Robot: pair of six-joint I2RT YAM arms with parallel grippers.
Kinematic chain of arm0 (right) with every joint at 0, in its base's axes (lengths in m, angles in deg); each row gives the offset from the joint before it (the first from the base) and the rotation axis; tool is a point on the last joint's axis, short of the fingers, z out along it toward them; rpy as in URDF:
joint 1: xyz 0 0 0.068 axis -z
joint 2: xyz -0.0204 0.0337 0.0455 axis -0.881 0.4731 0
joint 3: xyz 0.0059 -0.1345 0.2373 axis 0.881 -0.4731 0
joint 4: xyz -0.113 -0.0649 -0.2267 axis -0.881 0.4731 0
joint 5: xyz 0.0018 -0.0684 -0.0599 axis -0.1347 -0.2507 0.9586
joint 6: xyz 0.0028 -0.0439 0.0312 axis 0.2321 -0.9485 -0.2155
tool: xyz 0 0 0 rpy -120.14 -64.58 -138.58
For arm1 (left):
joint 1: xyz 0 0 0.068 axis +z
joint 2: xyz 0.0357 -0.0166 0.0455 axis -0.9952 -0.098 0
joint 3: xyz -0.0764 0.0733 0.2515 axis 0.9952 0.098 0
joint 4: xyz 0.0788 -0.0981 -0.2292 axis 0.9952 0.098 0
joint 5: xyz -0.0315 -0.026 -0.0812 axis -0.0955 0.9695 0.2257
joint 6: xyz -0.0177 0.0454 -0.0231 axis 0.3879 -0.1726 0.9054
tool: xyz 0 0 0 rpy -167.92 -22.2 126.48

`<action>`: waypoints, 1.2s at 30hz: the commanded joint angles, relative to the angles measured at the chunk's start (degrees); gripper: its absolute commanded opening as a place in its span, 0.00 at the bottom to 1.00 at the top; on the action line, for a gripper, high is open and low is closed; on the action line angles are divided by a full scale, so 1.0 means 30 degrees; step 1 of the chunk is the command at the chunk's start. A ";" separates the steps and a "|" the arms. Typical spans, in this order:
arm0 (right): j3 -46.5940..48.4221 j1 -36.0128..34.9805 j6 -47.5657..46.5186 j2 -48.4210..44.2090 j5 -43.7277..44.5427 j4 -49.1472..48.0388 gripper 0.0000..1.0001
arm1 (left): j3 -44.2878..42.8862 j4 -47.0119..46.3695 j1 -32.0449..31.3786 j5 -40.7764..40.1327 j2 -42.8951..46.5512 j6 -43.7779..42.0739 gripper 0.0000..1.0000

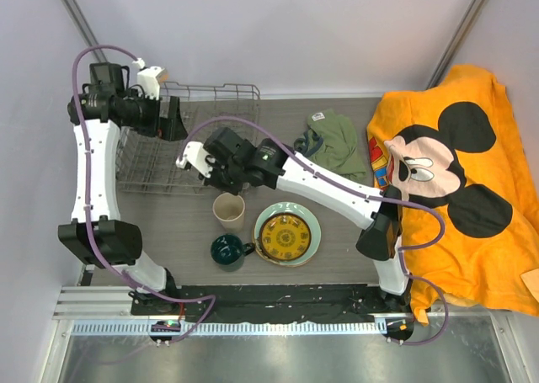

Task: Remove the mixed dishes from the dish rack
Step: Pick up the bowl from the dish rack.

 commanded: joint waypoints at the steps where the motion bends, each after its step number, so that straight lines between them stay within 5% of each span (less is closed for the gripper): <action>1: 0.0217 -0.1020 -0.1758 -0.1319 0.3779 -0.0673 0.01 | -0.2250 0.3965 -0.1320 -0.1570 -0.0370 -0.2601 1.00; 6: 0.0071 -0.2103 -0.2577 -0.1114 0.5420 -0.0527 0.01 | -0.2750 0.4846 -0.3051 -0.3710 -0.0692 -0.2927 0.99; 18: 0.0803 -0.3278 -0.3047 0.0087 0.6388 0.0938 0.01 | -0.3689 0.6195 -0.5249 -0.4240 -0.1220 -0.3834 0.96; 36: 0.1095 -0.3278 -0.2960 0.0468 0.6212 0.1407 0.01 | 0.0206 0.6167 -0.7447 -0.4739 0.0361 -0.4949 0.91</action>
